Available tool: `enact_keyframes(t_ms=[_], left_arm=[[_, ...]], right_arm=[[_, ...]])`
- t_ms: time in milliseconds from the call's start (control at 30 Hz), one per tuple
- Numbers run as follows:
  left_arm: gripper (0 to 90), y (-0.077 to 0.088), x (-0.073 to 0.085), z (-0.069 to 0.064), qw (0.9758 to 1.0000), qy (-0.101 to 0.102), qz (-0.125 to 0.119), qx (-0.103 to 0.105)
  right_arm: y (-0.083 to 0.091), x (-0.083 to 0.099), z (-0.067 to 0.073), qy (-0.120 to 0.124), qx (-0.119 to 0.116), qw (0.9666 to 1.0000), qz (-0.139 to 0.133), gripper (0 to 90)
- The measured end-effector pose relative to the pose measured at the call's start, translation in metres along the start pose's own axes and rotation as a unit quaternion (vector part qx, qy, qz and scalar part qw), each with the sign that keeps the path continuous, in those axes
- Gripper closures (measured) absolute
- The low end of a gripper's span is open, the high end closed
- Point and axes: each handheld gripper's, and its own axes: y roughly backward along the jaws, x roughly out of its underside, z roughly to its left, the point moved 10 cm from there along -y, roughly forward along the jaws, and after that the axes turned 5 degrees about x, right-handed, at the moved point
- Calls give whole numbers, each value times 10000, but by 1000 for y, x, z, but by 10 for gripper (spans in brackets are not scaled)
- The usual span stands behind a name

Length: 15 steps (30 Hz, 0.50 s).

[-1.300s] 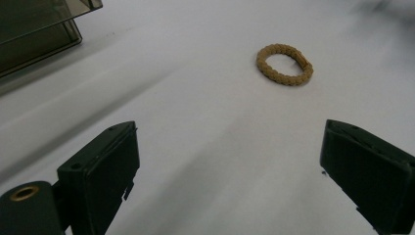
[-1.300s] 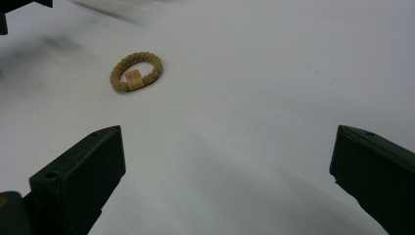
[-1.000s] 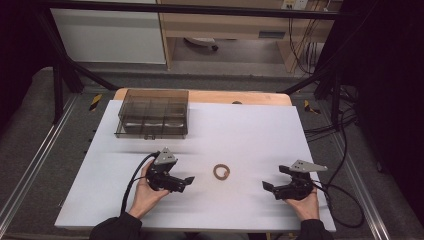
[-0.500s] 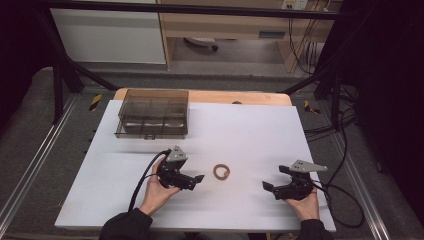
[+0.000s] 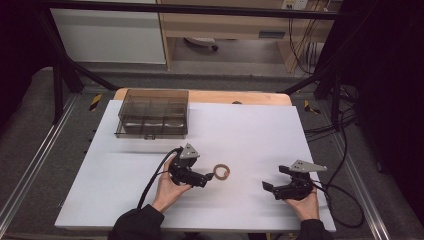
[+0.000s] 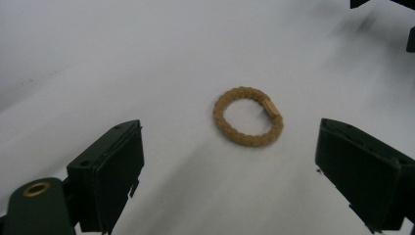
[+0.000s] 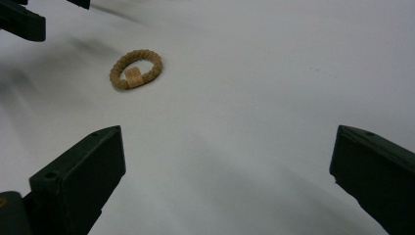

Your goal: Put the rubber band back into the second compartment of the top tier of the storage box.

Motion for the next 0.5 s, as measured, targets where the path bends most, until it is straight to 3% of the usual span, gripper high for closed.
enact_keyframes(t_ms=[500], left_arm=[[218,-21,1,5,9998,164,82,-106]], right_arm=[[0,0,0,6,-5,10000,14,7]])
